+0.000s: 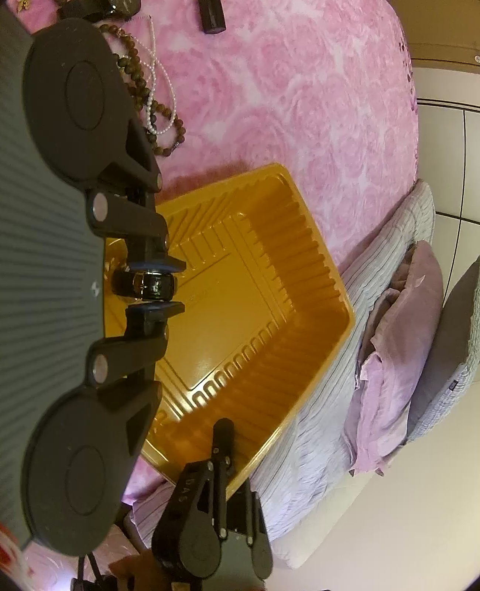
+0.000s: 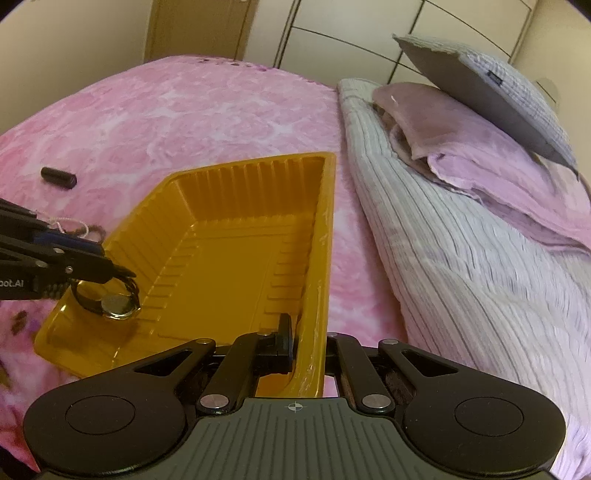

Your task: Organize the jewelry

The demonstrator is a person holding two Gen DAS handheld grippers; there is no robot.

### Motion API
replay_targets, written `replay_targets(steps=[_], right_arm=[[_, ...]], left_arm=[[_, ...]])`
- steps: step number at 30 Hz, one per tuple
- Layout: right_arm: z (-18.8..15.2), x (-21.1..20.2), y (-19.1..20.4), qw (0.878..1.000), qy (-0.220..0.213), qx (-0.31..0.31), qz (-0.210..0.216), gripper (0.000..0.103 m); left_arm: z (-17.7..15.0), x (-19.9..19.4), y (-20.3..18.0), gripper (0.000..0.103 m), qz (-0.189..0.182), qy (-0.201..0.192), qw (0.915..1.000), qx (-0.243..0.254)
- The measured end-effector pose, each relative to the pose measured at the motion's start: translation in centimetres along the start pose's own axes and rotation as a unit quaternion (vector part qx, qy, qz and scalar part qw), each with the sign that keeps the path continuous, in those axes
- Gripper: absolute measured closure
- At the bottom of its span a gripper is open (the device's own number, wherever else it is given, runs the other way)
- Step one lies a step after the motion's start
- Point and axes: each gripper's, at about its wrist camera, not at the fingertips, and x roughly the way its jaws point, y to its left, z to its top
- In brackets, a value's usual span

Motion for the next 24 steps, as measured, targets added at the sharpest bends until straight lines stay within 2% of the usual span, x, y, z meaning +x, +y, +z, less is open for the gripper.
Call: replay_targets(steps=[5, 8, 11, 17, 24], right_arm=[[0.2, 0.2, 0.0, 1.000, -0.001, -0.020, -0.002, 0.099], [0.2, 0.2, 0.0, 1.000, -0.001, -0.024, -0.003, 0.099], [0.1, 0.2, 0.0, 1.000, -0.001, -0.021, -0.004, 0.099], [0.0, 0.2, 0.0, 1.000, -0.003, -0.022, -0.003, 0.099], [0.3, 0.2, -0.4, 0.999, -0.005, -0.036, 0.004, 0.099]], left_arm=[[0.2, -0.3, -0.2, 0.088, -0.003, -0.009, 1.0000, -0.001], [0.1, -1.0, 0.3, 0.076, -0.006, -0.014, 0.9998, -0.011], [-0.3, -2.4, 1.2, 0.074, 0.003, -0.023, 0.9995, -0.023], [-2.1, -5.9, 5.3, 0.074, 0.073, -0.035, 0.9950, -0.058], [-6.0, -10.0, 10.5, 0.072, 0.175, -0.035, 0.9799, -0.089]])
